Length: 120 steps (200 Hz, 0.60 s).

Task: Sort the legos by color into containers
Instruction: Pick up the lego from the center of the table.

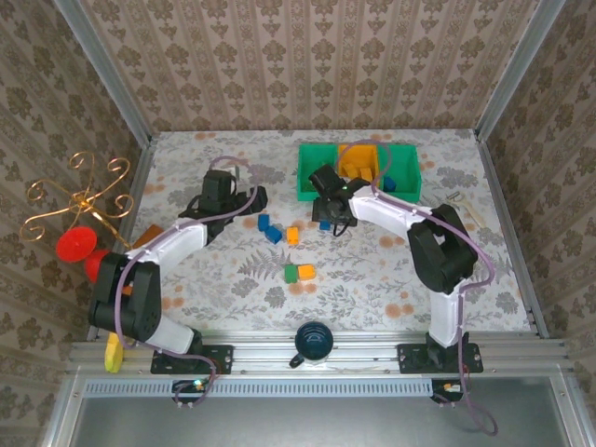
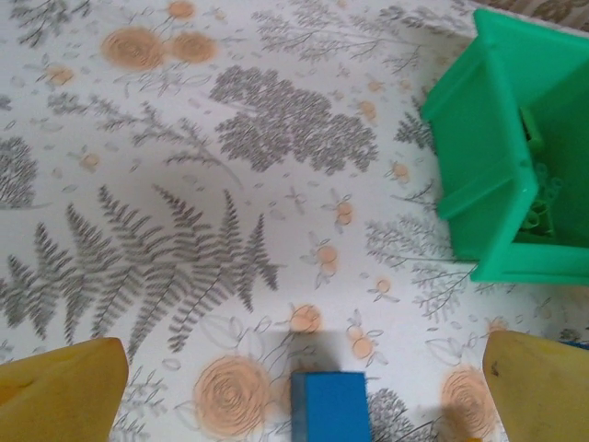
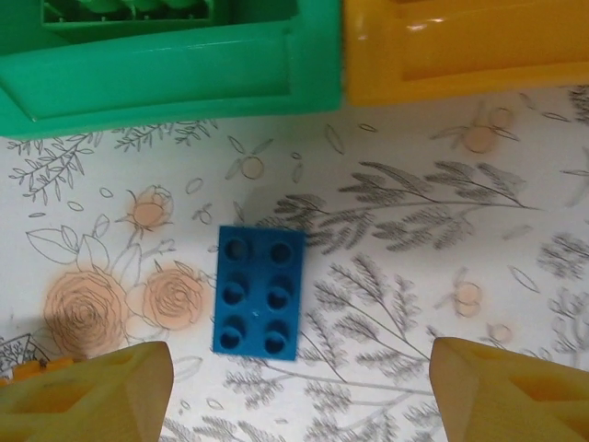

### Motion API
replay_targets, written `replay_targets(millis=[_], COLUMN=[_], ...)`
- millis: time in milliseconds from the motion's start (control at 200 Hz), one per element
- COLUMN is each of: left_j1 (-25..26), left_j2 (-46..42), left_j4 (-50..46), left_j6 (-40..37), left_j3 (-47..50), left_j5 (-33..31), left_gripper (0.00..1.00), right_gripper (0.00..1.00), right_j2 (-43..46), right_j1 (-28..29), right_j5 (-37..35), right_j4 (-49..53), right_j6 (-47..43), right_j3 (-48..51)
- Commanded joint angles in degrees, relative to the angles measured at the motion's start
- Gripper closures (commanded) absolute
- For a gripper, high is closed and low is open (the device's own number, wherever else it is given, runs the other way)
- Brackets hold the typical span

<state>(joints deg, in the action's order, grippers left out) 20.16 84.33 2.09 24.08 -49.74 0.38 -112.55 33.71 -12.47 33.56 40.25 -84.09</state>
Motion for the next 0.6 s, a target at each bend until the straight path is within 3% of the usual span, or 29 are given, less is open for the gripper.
replay_targets(millis=[0,595], left_j1=[-0.56,-2.15], left_j2=[-2.4,-3.66], left_j4=[-0.55,-3.24], left_j6=[1.33,-0.93], left_j3=[1.93,5.79], left_j5=[-1.36,-2.26], left_gripper=[0.0,0.0], right_gripper=[0.27,0.4], right_j2=[-2.99,-13.07], right_j1=[0.3,0.21], right_j5=[2.27,3.88], right_j4=[2.39,7.72], right_j6=[-0.92,-2.71], right_j3=[-2.98,-12.07])
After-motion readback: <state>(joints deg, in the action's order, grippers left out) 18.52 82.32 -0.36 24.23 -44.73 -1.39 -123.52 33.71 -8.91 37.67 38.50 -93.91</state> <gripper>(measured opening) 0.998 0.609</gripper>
